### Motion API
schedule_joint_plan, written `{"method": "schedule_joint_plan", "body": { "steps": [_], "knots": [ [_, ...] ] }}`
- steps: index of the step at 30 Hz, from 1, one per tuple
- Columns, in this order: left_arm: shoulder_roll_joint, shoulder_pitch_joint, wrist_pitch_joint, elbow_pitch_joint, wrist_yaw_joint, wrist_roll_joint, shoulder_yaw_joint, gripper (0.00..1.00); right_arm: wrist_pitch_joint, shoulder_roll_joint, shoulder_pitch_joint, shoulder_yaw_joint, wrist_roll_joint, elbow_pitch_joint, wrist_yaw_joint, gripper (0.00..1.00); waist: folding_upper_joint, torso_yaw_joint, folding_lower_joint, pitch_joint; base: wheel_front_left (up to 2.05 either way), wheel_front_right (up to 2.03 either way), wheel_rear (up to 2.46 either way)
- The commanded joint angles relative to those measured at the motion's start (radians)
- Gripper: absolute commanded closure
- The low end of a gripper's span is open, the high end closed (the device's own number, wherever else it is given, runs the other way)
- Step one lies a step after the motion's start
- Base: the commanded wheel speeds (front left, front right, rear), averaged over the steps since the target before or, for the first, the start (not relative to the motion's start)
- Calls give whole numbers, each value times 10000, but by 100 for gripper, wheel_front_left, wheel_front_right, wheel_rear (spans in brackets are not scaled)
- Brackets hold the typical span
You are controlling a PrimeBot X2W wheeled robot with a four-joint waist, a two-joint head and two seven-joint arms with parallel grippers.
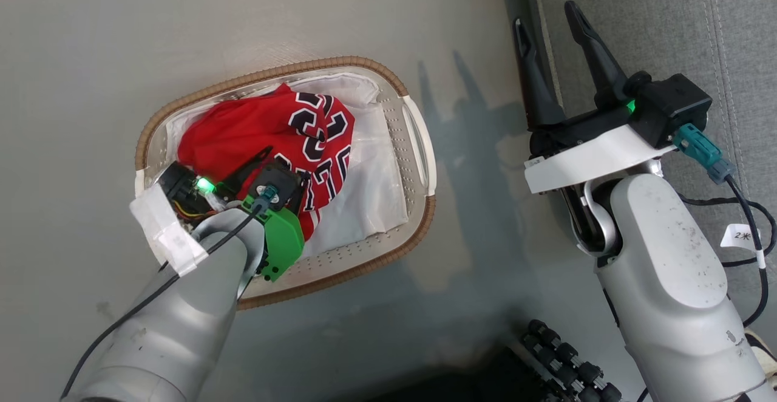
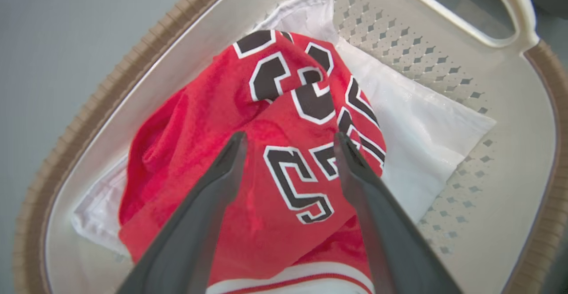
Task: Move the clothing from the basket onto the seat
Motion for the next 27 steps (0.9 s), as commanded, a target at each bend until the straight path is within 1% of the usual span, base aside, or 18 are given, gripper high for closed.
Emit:
{"method": "schedule_joint_plan", "body": {
  "steps": [1, 7, 15, 19, 27],
  "knots": [
    [-60, -423, 4, 72, 3, 186, -193, 0, -23, -23, -158, 26, 94, -20, -14, 0, 0, -85, -1, 82, 0, 0, 0],
    [-118, -1039, 5, 596, 144, 641, -721, 0, -23, -24, -115, 88, 183, -15, -14, 0, 0, -205, -1, 231, 0, 0, 0],
    [-216, -1698, 399, 1159, 13, 698, -1246, 0, -23, -23, -79, 132, 290, 80, -14, 0, 0, -297, -1, 451, 0, 0, 0],
    [-297, -1729, 706, 1286, 4, 351, -1447, 0, -23, -23, -105, 177, 373, 102, -14, 0, 0, -327, -1, 555, 0, 0, 0],
    [-422, -1554, 1179, 1195, 8, -904, -2733, 0, -23, -25, -177, 224, 457, 166, -14, 0, 0, -336, -1, 693, 0, 0, 0]
  ]
}}
